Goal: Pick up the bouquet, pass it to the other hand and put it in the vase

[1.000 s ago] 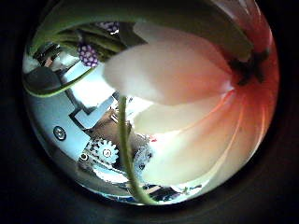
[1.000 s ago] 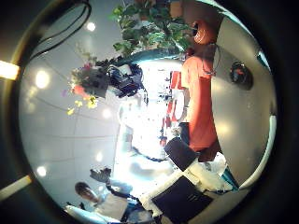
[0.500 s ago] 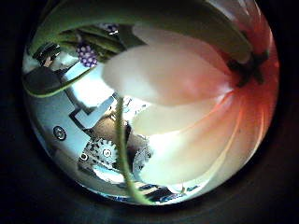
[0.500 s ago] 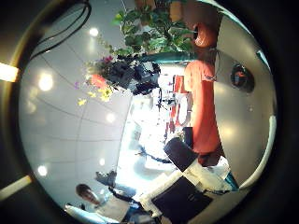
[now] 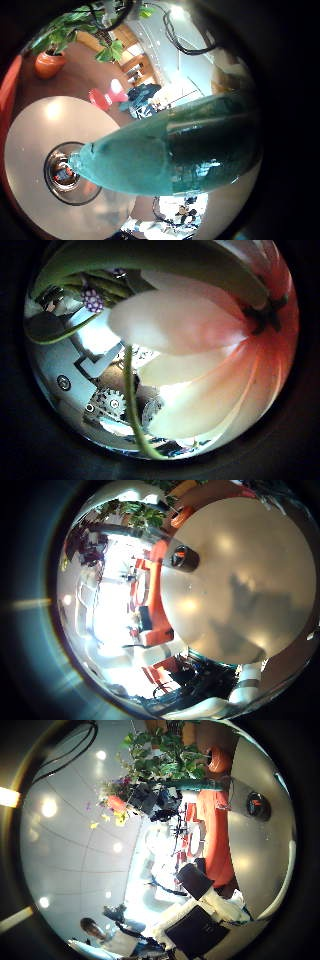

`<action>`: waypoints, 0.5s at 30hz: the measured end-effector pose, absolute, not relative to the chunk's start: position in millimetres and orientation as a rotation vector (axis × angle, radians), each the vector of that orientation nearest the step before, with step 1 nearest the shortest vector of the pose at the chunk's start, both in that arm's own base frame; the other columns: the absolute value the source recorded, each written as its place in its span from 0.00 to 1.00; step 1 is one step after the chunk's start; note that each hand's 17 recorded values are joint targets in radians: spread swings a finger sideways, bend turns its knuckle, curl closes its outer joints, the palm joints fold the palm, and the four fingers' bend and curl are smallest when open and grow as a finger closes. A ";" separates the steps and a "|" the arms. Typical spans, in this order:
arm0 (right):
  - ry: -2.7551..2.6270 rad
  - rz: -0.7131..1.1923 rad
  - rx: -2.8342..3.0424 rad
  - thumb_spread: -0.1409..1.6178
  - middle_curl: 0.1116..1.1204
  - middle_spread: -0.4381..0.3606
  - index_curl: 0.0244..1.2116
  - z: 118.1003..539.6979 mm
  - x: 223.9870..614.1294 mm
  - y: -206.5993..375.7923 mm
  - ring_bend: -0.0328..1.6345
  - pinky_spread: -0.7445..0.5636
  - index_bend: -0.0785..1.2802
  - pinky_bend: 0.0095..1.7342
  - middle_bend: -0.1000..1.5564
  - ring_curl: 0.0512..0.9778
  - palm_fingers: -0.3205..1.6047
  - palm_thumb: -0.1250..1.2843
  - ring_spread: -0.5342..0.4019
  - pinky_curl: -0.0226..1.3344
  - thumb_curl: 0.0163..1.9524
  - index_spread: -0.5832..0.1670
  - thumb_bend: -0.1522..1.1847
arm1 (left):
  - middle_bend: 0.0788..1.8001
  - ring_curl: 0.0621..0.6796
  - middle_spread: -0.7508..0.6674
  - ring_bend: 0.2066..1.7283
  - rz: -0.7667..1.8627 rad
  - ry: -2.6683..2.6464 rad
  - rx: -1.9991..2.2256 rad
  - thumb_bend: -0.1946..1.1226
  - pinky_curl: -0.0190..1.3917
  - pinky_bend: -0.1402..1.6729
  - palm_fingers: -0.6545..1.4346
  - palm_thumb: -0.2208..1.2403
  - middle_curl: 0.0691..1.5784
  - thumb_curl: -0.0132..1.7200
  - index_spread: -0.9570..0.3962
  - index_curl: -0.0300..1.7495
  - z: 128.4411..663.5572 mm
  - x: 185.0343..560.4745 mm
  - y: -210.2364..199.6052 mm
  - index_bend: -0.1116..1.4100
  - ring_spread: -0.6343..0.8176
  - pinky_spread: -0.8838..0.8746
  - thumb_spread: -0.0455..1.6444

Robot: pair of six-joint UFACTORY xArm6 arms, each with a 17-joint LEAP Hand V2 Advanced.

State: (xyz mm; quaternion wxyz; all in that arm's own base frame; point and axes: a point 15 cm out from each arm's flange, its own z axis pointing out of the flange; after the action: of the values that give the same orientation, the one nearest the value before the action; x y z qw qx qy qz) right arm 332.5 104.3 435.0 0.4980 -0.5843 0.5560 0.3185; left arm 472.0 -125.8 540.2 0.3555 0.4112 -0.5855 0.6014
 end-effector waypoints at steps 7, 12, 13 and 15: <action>1.347 0.773 -1.413 0.67 0.23 0.63 0.20 434.4 332.7 104.2 0.35 0.95 0.18 0.44 0.18 0.21 0.20 0.55 0.78 0.25 0.24 0.30 0.10 | 0.62 0.76 0.17 0.86 1.515 -1.486 1.077 0.16 0.80 0.67 0.82 0.85 0.60 0.53 0.15 0.79 517.0 471.2 -128.8 0.43 0.16 0.12 0.68; 1.345 0.772 -1.415 0.67 0.23 0.63 0.21 434.7 332.5 104.4 0.35 0.95 0.17 0.43 0.18 0.21 0.20 0.55 0.78 0.24 0.24 0.30 0.10 | 0.57 0.69 0.19 0.67 1.453 -1.474 1.075 0.06 0.72 0.50 0.44 0.63 0.59 0.45 0.19 0.77 485.0 468.1 -131.8 0.31 0.18 0.15 0.62; 1.347 0.777 -1.413 0.67 0.22 0.63 0.21 433.2 332.2 104.9 0.35 0.95 0.18 0.43 0.18 0.21 0.21 0.55 0.78 0.24 0.24 0.30 0.10 | 0.43 0.73 0.30 0.60 1.415 -1.490 1.056 0.05 0.74 0.40 0.17 0.55 0.56 0.43 0.24 0.74 475.7 463.8 -136.0 0.27 0.31 0.27 0.60; 1.350 0.786 -1.410 0.67 0.22 0.62 0.21 430.3 331.1 105.9 0.34 0.95 0.18 0.43 0.18 0.21 0.21 0.55 0.78 0.24 0.24 0.30 0.10 | 0.25 0.49 0.51 0.50 1.346 -1.534 1.018 0.04 0.66 0.32 0.05 0.40 0.47 0.37 0.34 0.69 460.4 458.2 -139.8 0.12 0.51 0.41 0.59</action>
State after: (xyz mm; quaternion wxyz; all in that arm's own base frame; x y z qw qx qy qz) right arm 331.1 105.9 430.3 0.4959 -0.5819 0.5571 0.3243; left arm 458.2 -139.8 460.4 0.4172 0.4056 -0.6114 0.5363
